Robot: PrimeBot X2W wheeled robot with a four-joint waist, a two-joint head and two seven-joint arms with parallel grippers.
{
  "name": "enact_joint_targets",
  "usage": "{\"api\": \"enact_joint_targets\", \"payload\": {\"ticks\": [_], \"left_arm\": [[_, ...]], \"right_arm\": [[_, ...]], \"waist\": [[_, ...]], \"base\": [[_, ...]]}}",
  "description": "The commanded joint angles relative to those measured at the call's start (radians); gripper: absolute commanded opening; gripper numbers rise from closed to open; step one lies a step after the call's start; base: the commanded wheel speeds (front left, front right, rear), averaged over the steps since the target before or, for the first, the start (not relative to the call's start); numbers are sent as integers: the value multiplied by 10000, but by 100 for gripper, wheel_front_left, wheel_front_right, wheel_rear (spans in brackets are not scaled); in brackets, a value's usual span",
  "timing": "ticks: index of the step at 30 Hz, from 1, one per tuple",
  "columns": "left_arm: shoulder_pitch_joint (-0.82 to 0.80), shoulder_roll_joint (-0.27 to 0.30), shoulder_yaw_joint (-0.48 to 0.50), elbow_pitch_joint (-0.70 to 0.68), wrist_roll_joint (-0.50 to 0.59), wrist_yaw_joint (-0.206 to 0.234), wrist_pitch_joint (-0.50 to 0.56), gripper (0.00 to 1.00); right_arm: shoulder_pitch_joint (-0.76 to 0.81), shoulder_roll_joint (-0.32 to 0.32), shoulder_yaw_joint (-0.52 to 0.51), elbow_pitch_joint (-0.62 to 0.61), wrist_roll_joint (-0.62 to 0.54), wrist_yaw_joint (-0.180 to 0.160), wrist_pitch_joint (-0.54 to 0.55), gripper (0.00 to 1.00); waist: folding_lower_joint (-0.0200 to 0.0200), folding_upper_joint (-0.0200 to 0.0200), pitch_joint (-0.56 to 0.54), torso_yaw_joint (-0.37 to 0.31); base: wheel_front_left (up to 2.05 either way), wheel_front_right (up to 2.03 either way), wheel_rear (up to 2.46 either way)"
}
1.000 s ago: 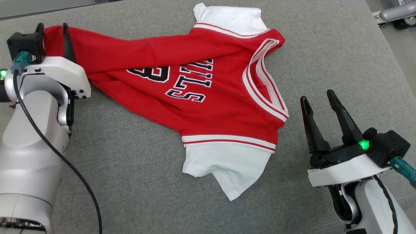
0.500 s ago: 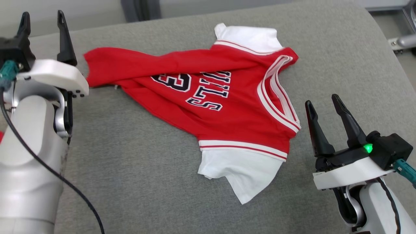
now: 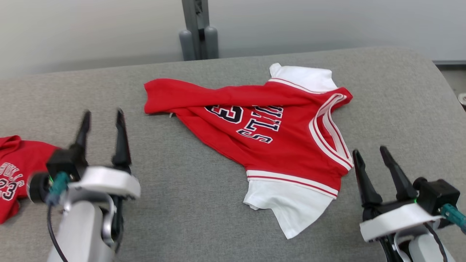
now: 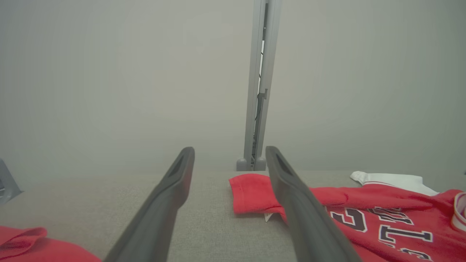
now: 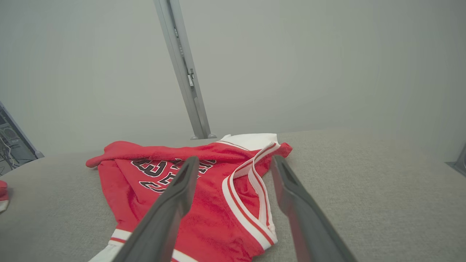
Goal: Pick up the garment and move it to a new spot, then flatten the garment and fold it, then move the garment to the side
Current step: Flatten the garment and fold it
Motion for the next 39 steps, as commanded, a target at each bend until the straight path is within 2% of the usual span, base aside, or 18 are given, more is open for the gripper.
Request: {"api": "enact_joint_targets", "payload": {"ticks": [1,4,11,15,22,32,33,34,39], "left_arm": [[372,-119,108,-103,20,-118,-32,100],[946,-407,225,-215,103,-239,-33,100],[1251,-666,371,-247,220,-465,-33,100],[1163,-738,373,-186,326,-559,-32,100],[1035,-763,233,-28,298,-660,-33,100],[971,-766,22,102,209,-593,-34,100],[977,-765,6,124,207,-601,-34,100],[992,-764,-8,145,201,-604,-34,100],[1043,-766,-122,165,141,-569,-34,100]], "right_arm": [[196,-130,-16,212,114,2,-15,100],[321,-202,57,514,206,2,-15,100],[380,-179,17,851,374,2,-15,100],[335,-103,207,1900,667,2,-15,100],[-250,56,1001,3702,2047,2,-14,100],[-917,-139,2148,4471,3920,2,-11,100],[-968,-179,2313,4412,4013,3,-3,27],[-1021,-248,2442,4326,4104,3,-5,0],[-1193,-606,2264,3895,4152,2,-15,0]], "waist": [[0,0,-219,214],[0,0,-299,335],[0,0,-286,456],[0,0,-224,483],[0,0,-87,592],[0,0,99,914],[0,0,107,951],[0,0,107,986],[0,0,99,1131]], "base": [[0,0,0],[0,0,0],[0,0,0],[0,0,0],[0,0,0],[0,0,0],[0,0,0],[0,0,0],[0,0,0]]}}
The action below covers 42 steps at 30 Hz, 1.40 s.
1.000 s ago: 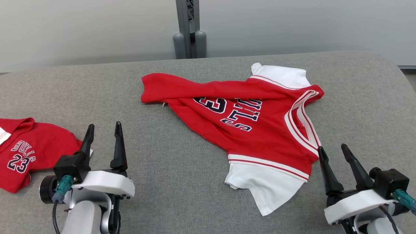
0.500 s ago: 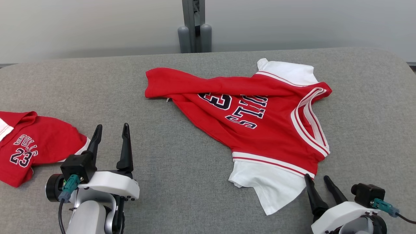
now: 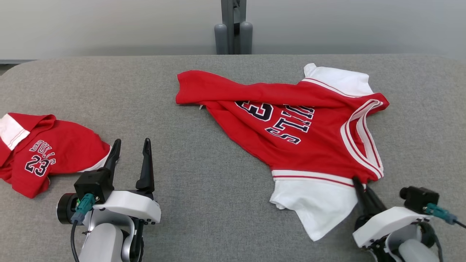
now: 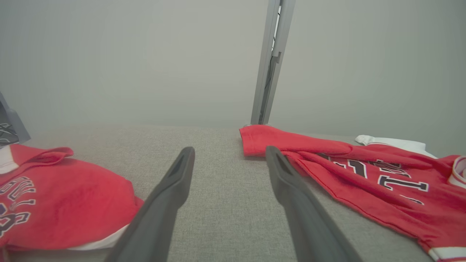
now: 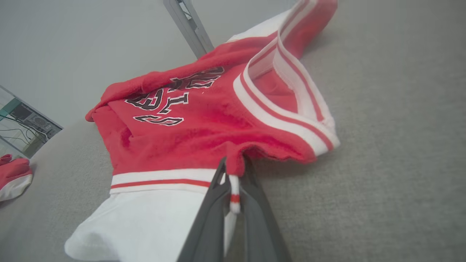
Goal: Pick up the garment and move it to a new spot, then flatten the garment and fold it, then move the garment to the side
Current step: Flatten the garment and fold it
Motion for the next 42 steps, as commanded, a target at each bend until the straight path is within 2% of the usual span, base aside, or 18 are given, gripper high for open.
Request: {"api": "enact_joint_targets", "payload": {"ticks": [1,11,19,21,24,25,26,32,35,38,42], "left_arm": [[11,33,-33,-8,-57,60,-36,100],[122,30,-95,69,-259,154,-36,100],[67,34,-293,152,-416,256,-36,100],[57,31,-342,186,-449,240,-36,100],[74,32,-420,222,-590,225,-36,100],[76,34,-452,229,-602,235,-36,100],[75,34,-473,244,-622,241,-36,100],[102,32,-559,294,-622,254,-36,100],[103,32,-575,274,-553,203,-36,100],[86,30,-563,235,-520,187,-36,100],[108,29,-582,191,-500,161,-36,100]], "right_arm": [[-89,-219,-189,-87,-82,2,-14,0],[-261,-1514,-930,34,-1069,2,-15,0],[-458,-2619,-1032,774,-894,0,-15,0],[-491,-2771,-1071,1121,-874,0,66,0],[-538,-2612,-954,1494,-699,2,376,0],[-560,-2577,-955,1606,-632,2,428,96],[-567,-2531,-893,1725,-615,0,469,100],[-863,-2345,-1012,2302,-1074,2,212,100],[-1063,-2228,-1300,2008,-1528,2,18,100],[-1150,-2098,-2033,730,-2271,2,-27,100],[-437,-1328,-2784,-1551,-3219,2,-8,100]], "waist": [[0,0,-29,48],[0,0,-251,-97],[0,0,-330,-231],[0,0,-345,-237],[0,0,-385,-240],[0,0,-400,-239],[0,0,-418,-237],[0,0,-582,-262],[0,0,-695,-299],[0,0,-751,-365],[0,0,-789,-465]], "base": [[0,0,0],[0,0,0],[0,0,0],[0,0,0],[0,0,0],[0,0,0],[0,0,0],[0,0,0],[0,0,0],[0,0,0],[0,0,0]]}}
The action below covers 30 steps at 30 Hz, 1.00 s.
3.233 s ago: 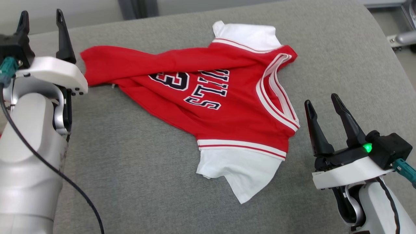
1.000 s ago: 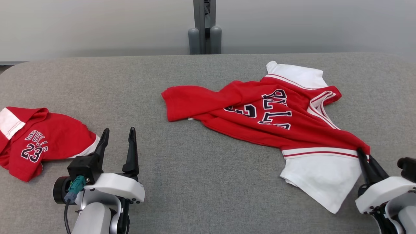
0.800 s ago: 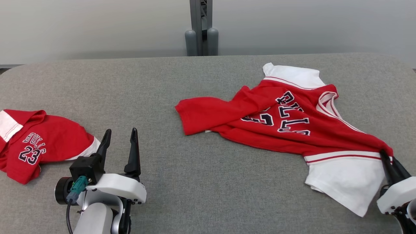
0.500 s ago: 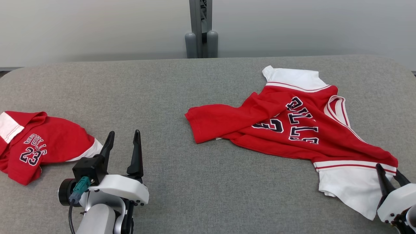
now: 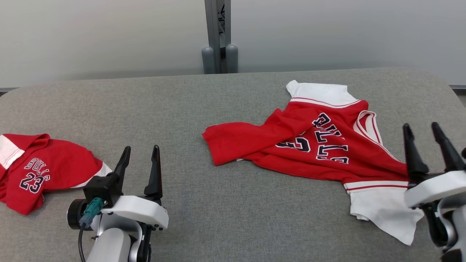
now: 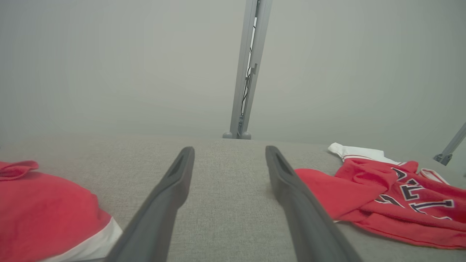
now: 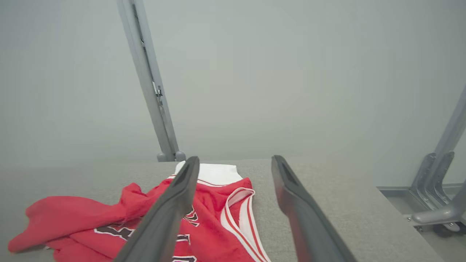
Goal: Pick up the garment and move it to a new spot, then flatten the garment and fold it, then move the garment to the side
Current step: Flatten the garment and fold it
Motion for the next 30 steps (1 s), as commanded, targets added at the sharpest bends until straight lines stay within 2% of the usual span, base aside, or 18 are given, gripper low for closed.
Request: {"api": "enact_joint_targets", "payload": {"ticks": [1,4,7,13,18,25,30], "left_arm": [[-3,30,-13,-6,79,-24,-36,100],[-31,29,-103,11,37,-52,-36,100],[-110,28,-223,30,-65,-55,-36,100],[-255,28,-484,164,-213,-63,-36,100],[-564,28,-560,480,-193,-111,-34,100],[-1791,44,-955,2019,330,-613,-36,100],[-3105,46,-1332,3453,546,-809,156,100]], "right_arm": [[348,206,-27,-523,-198,2,-9,100],[794,665,146,-1600,-486,2,-12,100],[1182,933,566,-2081,-497,2,-11,100],[1481,1079,1313,-2037,-580,2,-12,100],[1407,1204,1481,-2154,-449,2,-13,100],[1173,1151,1447,-2274,-371,2,-13,100],[1008,1203,1481,-2223,-341,2,-15,100]], "waist": [[0,0,-3,-47],[0,0,21,-132],[0,0,78,-229],[0,0,326,-425],[0,0,712,-705],[0,0,1426,-1036],[0,0,1856,-1183]], "base": [[0,0,0],[0,0,0],[0,0,0],[0,0,0],[0,0,0],[0,0,0],[0,0,0]]}}
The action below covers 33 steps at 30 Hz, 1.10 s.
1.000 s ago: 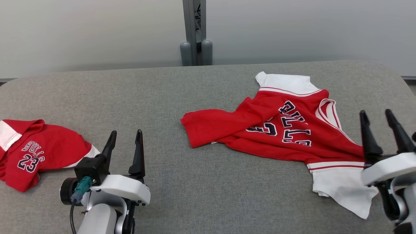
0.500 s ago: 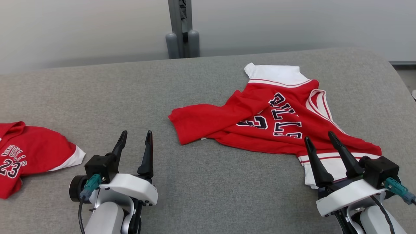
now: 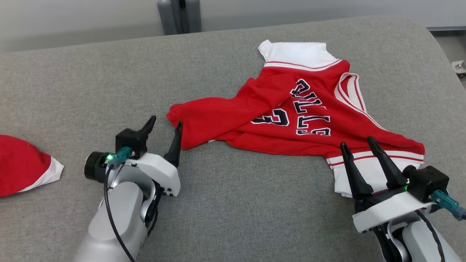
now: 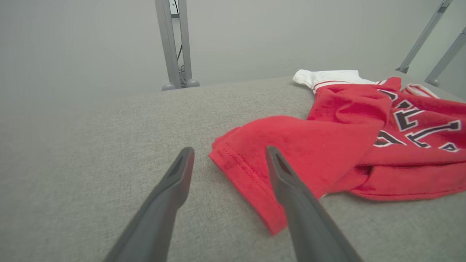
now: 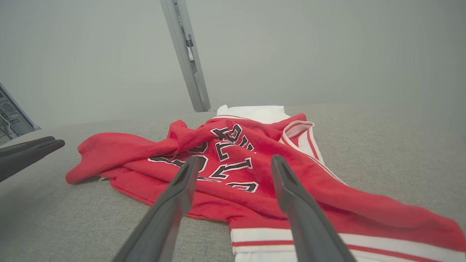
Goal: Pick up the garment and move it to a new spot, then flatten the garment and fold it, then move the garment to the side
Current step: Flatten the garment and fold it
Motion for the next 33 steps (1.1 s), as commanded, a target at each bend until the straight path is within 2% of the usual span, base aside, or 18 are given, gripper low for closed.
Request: {"api": "enact_joint_targets", "payload": {"ticks": [1,12,19,20,21,23,24,33], "left_arm": [[-497,50,-42,369,40,-83,48,100],[-2229,240,-272,2580,42,-419,102,100],[-2653,181,-537,3264,-126,-692,-6,100],[-2673,171,-585,3324,-165,-723,-6,95],[-2687,159,-644,3381,-198,-750,-25,62],[-2731,145,-777,3490,-226,-796,-56,9],[-2751,137,-839,3520,-264,-818,-68,0],[-2924,95,-1159,3329,-537,-882,-166,0]], "right_arm": [[-174,8,13,16,69,2,-14,100],[-419,124,72,64,119,2,-14,100],[-495,160,-72,91,174,2,-14,100],[-501,162,-82,92,174,2,-14,100],[-505,157,-89,98,166,2,-14,100],[-511,144,-95,120,147,2,-14,100],[-514,136,-103,127,141,2,-14,100],[-495,121,-120,187,55,2,-14,100]], "waist": [[0,0,245,-134],[0,0,649,-347],[0,0,726,-334],[0,0,726,-327],[0,0,723,-318],[0,0,715,-297],[0,0,711,-285],[0,0,638,-218]], "base": [[0,0,0],[0,0,0],[0,0,0],[0,0,0],[0,0,0],[0,0,0],[0,0,0],[0,0,0]]}}
